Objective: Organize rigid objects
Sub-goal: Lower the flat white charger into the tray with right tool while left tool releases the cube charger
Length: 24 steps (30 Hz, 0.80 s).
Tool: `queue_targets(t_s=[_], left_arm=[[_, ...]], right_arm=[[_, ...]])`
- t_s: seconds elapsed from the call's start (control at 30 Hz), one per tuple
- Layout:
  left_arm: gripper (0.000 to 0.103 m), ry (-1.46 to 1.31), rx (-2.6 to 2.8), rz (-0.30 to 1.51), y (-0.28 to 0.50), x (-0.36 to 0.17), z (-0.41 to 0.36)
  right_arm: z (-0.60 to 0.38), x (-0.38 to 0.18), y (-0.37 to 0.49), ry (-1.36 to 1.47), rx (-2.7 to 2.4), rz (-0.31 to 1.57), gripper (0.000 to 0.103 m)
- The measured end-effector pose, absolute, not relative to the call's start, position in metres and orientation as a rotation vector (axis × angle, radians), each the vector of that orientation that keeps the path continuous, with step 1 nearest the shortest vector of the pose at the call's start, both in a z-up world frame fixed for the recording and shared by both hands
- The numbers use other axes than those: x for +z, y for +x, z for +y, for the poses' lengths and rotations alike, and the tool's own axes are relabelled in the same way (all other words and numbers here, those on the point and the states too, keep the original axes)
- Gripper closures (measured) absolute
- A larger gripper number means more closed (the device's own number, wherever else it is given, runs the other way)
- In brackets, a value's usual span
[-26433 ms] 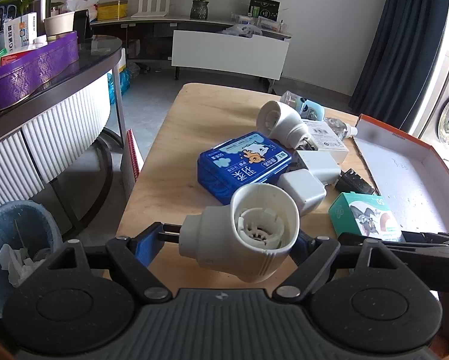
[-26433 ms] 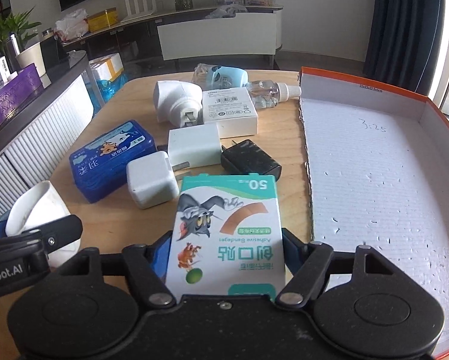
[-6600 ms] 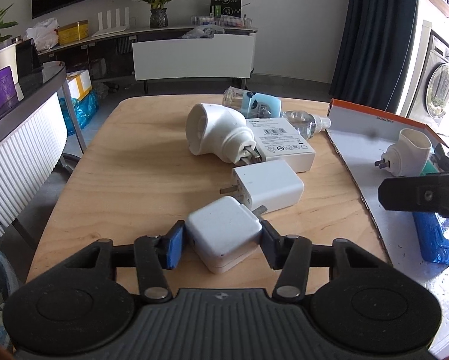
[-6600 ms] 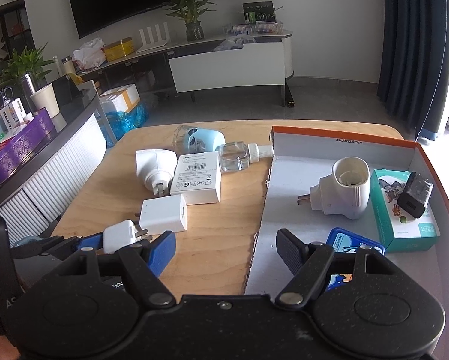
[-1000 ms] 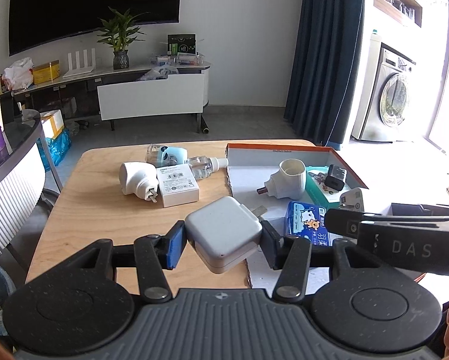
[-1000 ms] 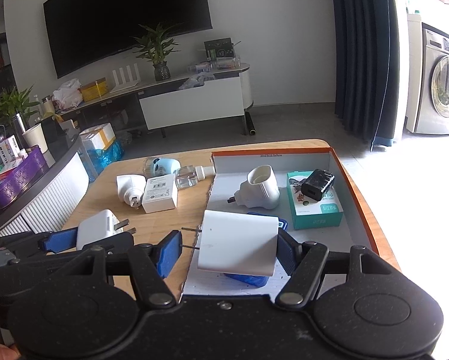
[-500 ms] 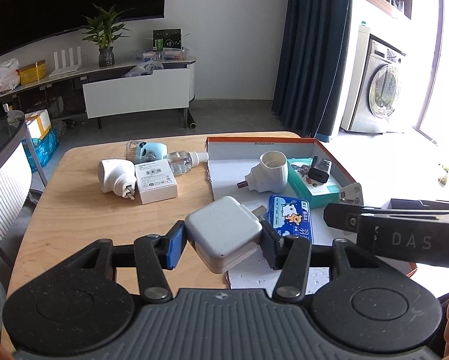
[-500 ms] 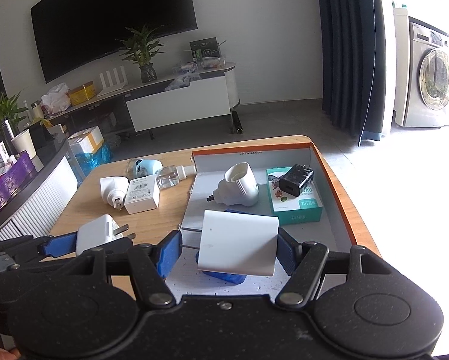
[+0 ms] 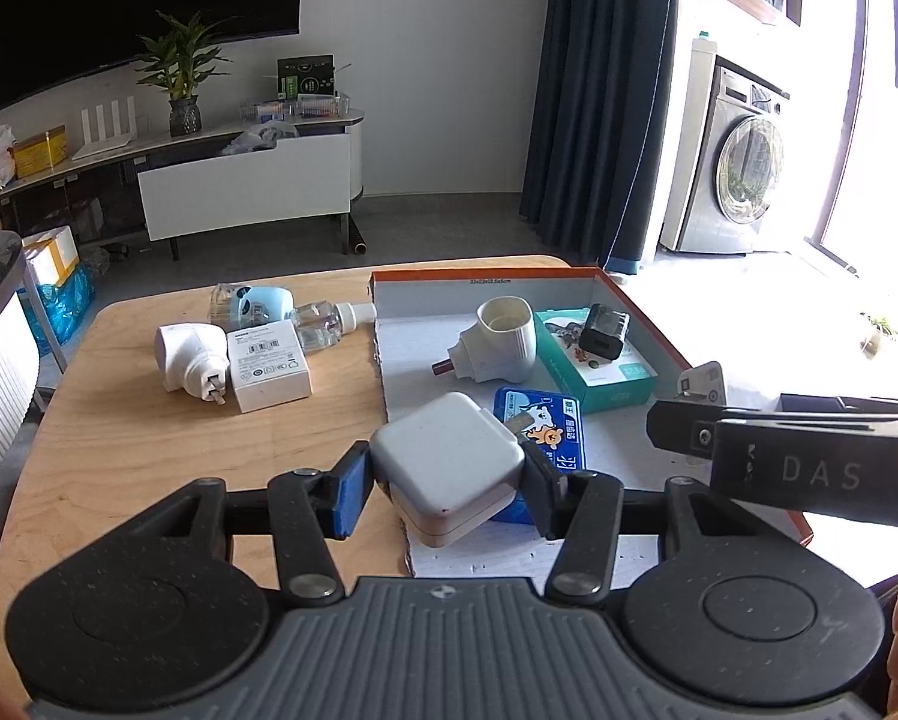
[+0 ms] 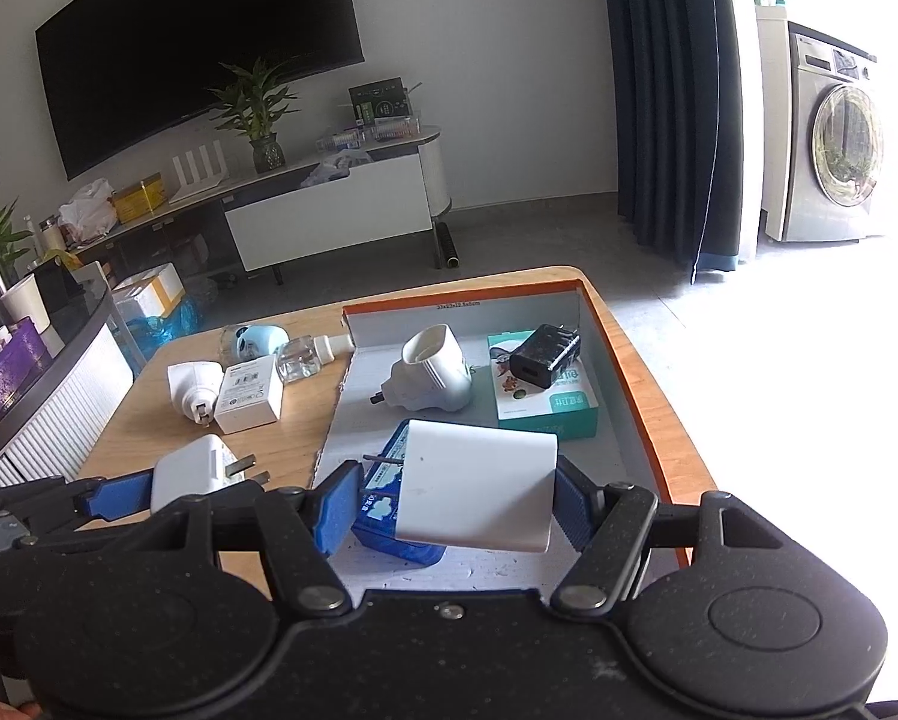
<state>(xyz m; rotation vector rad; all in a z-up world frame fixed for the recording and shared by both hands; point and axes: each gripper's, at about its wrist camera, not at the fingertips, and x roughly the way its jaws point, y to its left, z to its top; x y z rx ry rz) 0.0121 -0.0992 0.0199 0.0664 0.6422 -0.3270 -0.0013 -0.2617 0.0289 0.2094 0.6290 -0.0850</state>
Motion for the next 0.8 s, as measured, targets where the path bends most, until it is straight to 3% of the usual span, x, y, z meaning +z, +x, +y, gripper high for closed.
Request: queue_targets(t_s=[0.8], left_arm=[[0.05,0.09,-0.391,0.67,0.014,0.009,-0.128]], right_arm=[[-0.29,0.02,-0.007,0.237,-0.156,0.641,0.023]])
